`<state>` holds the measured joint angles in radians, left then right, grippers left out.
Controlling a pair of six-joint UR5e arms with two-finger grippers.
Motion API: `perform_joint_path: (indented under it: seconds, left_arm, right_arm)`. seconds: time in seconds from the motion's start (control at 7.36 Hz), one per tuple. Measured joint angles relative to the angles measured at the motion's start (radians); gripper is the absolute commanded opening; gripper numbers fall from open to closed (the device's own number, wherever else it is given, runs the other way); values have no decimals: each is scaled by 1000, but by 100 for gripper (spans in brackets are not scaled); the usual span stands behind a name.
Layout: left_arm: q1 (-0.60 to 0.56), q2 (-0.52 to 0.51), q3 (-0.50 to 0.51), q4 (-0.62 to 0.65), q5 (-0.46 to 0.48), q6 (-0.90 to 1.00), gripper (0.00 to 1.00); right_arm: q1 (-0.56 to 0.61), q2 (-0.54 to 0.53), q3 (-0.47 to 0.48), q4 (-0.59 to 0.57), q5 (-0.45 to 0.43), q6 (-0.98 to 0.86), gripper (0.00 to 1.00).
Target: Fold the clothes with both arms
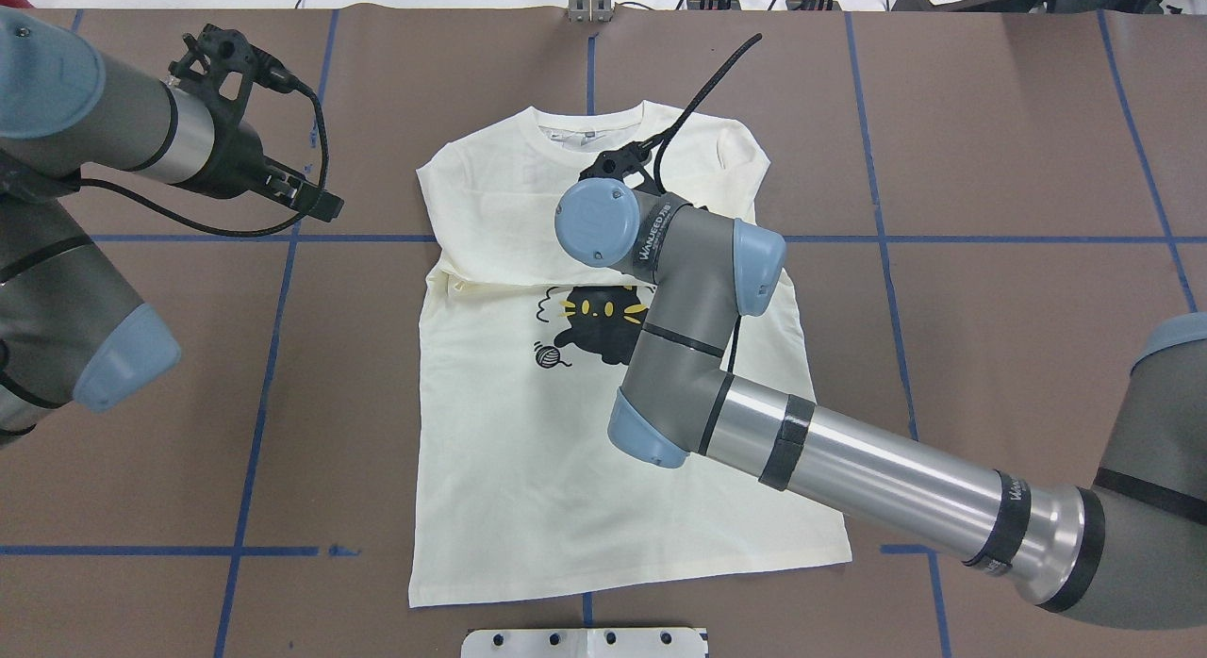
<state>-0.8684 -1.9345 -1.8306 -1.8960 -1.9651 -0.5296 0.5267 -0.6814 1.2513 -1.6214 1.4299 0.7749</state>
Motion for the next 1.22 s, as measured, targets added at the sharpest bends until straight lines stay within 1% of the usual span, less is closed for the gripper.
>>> perform_joint_path:
  seconds: [0.41,0.54,0.68,0.82,0.95,1.22]
  left_arm:
    - [-1,-2,1,0,0,-1,100]
    - [0,-3,1,0,0,-2,100]
    - [1,-4,0,0,0,-13,100]
    - [3,-9,-3,0,0,-57,100]
    - [7,-15,-11,0,1,-124,100]
    - [41,-11,-67,-1,8,-299,100]
  right_arm:
    - [25,-5,11,1,4,-43,0]
    - [30,-5,16,5,7,-48,51]
    - [44,-5,30,9,34,-50,96]
    - [71,-10,69,12,94,-46,100]
    - [93,-37,144,13,153,-26,100]
    - [115,-159,375,12,286,84,100]
